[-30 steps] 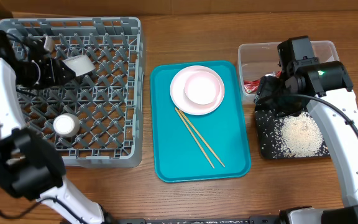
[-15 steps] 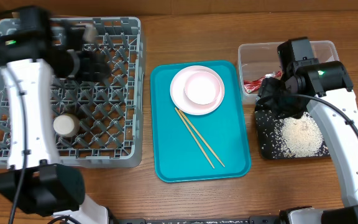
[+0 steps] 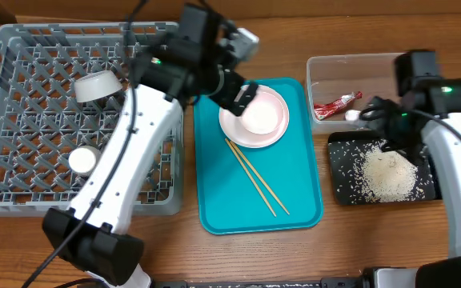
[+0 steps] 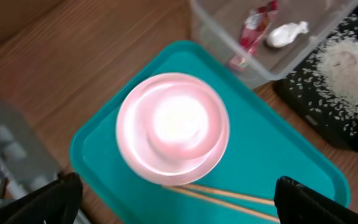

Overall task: Sort waste into correct bins and load items into the dishwasher
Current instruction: 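Reach the left gripper to the tray and grasp the pink bowl, then carry the pink bowl to the rack's back row and stand it upright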

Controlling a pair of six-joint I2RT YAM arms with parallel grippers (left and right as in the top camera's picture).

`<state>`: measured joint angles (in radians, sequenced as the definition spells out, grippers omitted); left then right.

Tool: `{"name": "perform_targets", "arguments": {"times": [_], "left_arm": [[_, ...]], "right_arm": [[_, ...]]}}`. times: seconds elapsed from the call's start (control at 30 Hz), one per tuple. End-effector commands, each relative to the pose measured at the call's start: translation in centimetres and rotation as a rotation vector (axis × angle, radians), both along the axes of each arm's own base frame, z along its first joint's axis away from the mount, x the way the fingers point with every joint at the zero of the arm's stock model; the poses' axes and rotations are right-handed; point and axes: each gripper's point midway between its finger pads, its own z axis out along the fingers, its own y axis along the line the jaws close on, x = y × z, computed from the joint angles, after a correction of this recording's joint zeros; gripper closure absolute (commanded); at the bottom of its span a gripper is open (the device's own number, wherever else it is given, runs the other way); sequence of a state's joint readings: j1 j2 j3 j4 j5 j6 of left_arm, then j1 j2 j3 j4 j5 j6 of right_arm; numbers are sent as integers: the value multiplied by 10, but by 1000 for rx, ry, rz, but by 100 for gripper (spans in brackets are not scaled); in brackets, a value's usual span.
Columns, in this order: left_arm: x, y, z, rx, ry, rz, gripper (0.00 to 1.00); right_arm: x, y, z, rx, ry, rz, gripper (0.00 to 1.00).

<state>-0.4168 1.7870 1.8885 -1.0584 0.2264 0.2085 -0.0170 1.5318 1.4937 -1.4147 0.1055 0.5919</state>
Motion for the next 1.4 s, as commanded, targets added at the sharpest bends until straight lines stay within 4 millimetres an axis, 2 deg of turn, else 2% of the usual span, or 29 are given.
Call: {"name": "perform_targets", "arguments": {"times": [0.0,0.1,0.23,0.37,0.53,0.6,0.7,0.8,0.87,0.9,0.93,1.07,1.17,1.37], "left_arm": [[2,-29,-14,18,-7,-49,0],[2,-49,-36,37,20,-91,0],[2,-75,-86,91,82,-167,11],[-2,-90,-129,145,143,-207,13],[-4,-91,-179,246,199,-206,18],[-4,-88,-192,281,210,-200,26],[-3,-84,-207,322,223,-190,47],[-5,-82,-218,335,249,-190,50],[-6,-81,-223,341,260,-190,55],[-7,-81,-224,345,264,-190,62],[-8,-80,-225,347,268,-190,76],[-8,-79,-223,349,270,-189,96],[-7,-70,-211,371,271,-103,96],[-1,-55,-142,284,218,26,96]], "right_arm": [[1,-10,5,75,-24,-7,0],[-1,-24,5,83,-25,-43,0],[-4,-39,5,83,-25,-96,0],[-5,-43,5,83,-24,-108,0],[-5,-43,5,83,-24,-108,0],[-5,-43,5,83,-24,-107,0],[-5,-43,5,82,-24,-107,0],[-5,-43,5,83,-24,-107,0],[-5,-43,5,83,-24,-107,0],[-5,-43,5,83,-24,-107,0],[-5,-43,5,82,-23,-107,0],[-6,-43,5,83,-21,-107,0],[-6,-43,5,79,-19,-89,0],[-6,-43,5,80,-20,-89,0]]}}
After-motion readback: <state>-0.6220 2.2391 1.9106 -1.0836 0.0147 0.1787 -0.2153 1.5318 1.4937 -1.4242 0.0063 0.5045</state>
